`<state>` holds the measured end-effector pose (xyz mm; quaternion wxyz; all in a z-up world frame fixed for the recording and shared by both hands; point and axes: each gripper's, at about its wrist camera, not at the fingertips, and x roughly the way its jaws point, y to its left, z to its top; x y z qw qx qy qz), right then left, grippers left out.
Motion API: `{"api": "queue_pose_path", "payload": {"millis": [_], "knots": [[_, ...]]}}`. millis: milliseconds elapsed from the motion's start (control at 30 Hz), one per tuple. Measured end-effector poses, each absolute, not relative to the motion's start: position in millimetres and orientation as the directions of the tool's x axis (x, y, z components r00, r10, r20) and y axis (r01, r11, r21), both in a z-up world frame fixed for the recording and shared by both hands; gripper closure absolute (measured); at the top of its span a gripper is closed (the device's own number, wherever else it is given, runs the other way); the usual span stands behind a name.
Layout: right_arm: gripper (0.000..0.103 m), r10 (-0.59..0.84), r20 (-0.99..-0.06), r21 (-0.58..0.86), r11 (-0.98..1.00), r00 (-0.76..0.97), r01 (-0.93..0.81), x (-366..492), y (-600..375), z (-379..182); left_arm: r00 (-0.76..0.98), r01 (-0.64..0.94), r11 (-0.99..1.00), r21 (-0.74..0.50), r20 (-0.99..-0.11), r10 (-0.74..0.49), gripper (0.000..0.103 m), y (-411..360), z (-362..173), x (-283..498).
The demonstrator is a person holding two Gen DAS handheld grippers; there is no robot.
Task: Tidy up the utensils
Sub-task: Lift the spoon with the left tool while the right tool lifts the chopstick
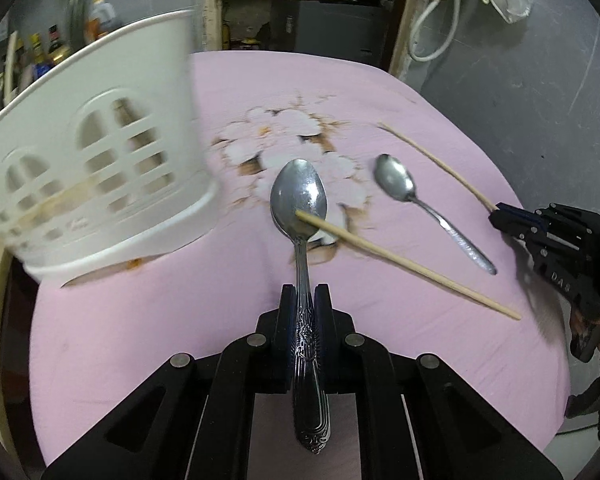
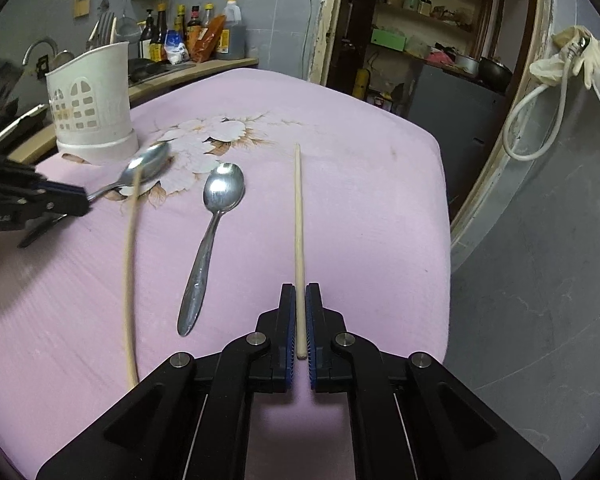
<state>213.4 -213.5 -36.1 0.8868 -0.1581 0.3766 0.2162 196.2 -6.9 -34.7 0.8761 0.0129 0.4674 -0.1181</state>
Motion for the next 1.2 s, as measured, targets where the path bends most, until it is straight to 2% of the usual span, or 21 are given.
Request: {"api": "queue_pose_path", "payload": {"millis": [100,167,233,300,333,500,800,933,1033,1100,1167,1200], "knots": [[0.093,0.262,-0.735,-0.127,0.852,0.625,-0.508,222,-206,-36,0.530,0.222,0.972,-0.080,-0.827,-0.189,0.093,-4,-35,196],[0.080,0.268,-0.738,-0.129,0.845,0.619,-0.519,229,-201,-36,0.527,0.227,0.972,-0.055,-0.833,-0.171,0.089,-8,-34,196],[0.080,0.263,-0.741,-0.137,0.841,0.618,-0.523,236,-195,-36,0.534,0.233,0.972,-0.004,-0.835,-0.132,0.082,-11,-35,197],[0.079,0.254,-0.746,-0.152,0.835,0.615,-0.529,245,-190,-37,0.542,0.227,0.973,0.040,-0.835,-0.092,0.068,-10,-37,198],[0.079,0.253,-0.749,-0.154,0.832,0.613,-0.533,249,-188,-36,0.543,0.223,0.973,0.051,-0.836,-0.081,0.067,-10,-37,201],[0.079,0.270,-0.771,-0.117,0.830,0.576,-0.546,271,-182,-38,0.515,0.211,0.977,0.010,-0.851,-0.103,0.067,-10,-41,223],[0.077,0.279,-0.815,-0.075,0.818,0.508,-0.570,311,-163,-41,0.516,0.231,0.972,0.042,-0.852,-0.085,0.066,-28,-48,256],[0.072,0.306,-0.836,-0.003,0.827,0.455,-0.562,332,-161,-43,0.507,0.234,0.972,0.032,-0.857,-0.094,0.067,-31,-51,269],[0.072,0.328,-0.848,0.049,0.830,0.416,-0.555,343,-162,-43,0.498,0.236,0.972,0.011,-0.860,-0.111,0.068,-26,-51,272],[0.076,0.330,-0.852,0.054,0.828,0.407,-0.557,344,-162,-43,0.499,0.244,0.970,0.000,-0.857,-0.125,0.073,-23,-49,269],[0.088,0.330,-0.854,0.053,0.825,0.403,-0.563,342,-164,-41,0.506,0.247,0.969,-0.003,-0.853,-0.131,0.074,-22,-49,268],[0.090,0.331,-0.854,0.055,0.825,0.402,-0.562,341,-164,-39,0.509,0.248,0.969,-0.003,-0.850,-0.133,0.074,-24,-50,270]]}}
